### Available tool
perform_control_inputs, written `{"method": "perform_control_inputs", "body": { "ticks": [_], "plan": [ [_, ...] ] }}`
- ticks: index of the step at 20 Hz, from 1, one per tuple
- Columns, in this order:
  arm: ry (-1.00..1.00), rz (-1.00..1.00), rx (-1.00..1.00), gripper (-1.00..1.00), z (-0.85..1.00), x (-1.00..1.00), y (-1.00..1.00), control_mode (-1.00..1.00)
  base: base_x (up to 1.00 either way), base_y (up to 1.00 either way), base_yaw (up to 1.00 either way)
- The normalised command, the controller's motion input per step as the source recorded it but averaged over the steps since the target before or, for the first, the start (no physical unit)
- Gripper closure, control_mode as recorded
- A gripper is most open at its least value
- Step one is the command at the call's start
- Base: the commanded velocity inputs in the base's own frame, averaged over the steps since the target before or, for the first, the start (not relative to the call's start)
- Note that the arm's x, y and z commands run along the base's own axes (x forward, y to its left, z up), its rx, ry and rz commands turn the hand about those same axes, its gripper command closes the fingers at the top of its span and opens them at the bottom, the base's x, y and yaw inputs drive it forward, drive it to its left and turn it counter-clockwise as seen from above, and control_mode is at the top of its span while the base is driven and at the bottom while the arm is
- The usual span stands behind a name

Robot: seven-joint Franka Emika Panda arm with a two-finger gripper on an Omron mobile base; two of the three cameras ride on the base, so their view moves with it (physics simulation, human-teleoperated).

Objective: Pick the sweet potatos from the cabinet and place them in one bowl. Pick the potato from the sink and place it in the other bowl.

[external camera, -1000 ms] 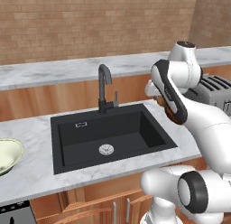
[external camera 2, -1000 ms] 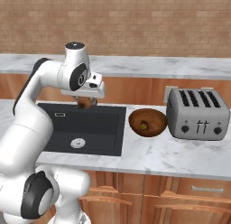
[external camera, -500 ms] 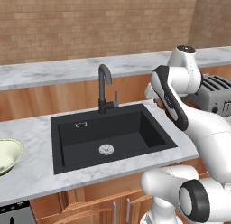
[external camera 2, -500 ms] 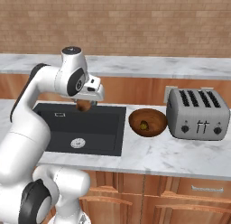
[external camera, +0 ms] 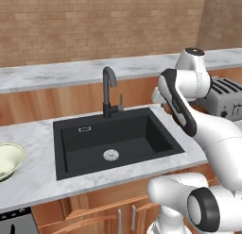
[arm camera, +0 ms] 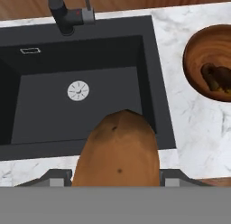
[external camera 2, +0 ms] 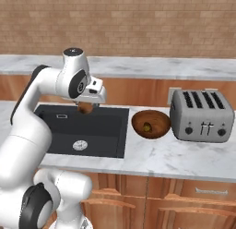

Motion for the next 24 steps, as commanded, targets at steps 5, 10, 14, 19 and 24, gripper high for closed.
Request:
{"method": "perform_control_inputs", "body": {
  "ticks": [5, 10, 14, 19, 24],
  "plan": [
    [0.0, 0.0, 0.0, 1.0, 0.0, 0.0, 0.0, 1.0, -1.0, 0.05, 0.0],
    [0.0, 0.0, 0.0, 1.0, 0.0, 0.0, 0.0, 1.0, -0.55, 0.79, 0.0],
    [0.0, 0.0, 0.0, 1.0, 0.0, 0.0, 0.0, 1.0, -0.12, 1.0, 0.0],
    [0.0, 0.0, 0.0, 1.0, 0.0, 0.0, 0.0, 1.0, 0.05, 1.0, 0.0],
    [0.0, 0.0, 0.0, 1.0, 0.0, 0.0, 0.0, 1.0, 0.16, 0.84, -0.1]
  ]
}}
